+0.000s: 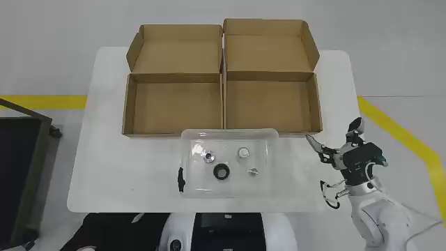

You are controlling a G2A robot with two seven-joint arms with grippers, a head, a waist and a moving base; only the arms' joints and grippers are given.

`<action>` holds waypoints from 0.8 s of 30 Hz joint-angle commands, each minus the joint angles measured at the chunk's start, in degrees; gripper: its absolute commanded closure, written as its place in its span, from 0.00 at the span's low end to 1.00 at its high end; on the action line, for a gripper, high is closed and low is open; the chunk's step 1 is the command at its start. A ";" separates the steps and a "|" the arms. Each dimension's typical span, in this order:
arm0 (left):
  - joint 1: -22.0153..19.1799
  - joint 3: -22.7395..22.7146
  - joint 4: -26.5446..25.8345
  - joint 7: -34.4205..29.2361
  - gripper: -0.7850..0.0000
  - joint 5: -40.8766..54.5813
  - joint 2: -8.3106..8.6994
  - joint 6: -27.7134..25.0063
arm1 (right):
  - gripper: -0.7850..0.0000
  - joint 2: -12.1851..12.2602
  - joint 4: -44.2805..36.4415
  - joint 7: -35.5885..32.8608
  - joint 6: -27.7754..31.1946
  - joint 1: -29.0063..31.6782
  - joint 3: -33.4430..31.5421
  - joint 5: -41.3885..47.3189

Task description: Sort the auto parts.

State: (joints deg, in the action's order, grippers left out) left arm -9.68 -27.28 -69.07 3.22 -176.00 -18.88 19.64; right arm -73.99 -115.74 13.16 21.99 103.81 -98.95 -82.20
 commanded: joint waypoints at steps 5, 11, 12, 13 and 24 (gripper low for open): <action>0.00 0.00 0.00 0.00 0.00 0.00 0.00 0.00 | 0.00 0.00 0.00 0.00 0.00 0.00 0.00 0.00; 0.00 0.00 0.00 0.00 0.00 0.00 0.00 0.00 | 0.00 0.00 0.00 0.00 0.00 0.00 0.00 0.00; 0.00 0.00 0.00 0.00 0.00 0.00 0.00 0.00 | 0.00 0.00 0.00 0.00 0.00 0.00 0.00 0.00; 0.00 0.00 0.00 0.00 0.00 0.00 0.00 0.00 | 0.00 0.00 0.00 0.00 0.00 0.00 0.00 0.00; 0.00 0.00 0.00 0.00 0.00 0.00 0.00 0.00 | 0.00 0.80 -3.98 -9.69 9.97 -1.98 4.74 -2.64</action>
State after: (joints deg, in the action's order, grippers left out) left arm -9.68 -27.28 -69.07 3.22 -176.00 -18.88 19.64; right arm -73.25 -119.27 3.69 30.90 101.92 -94.78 -84.81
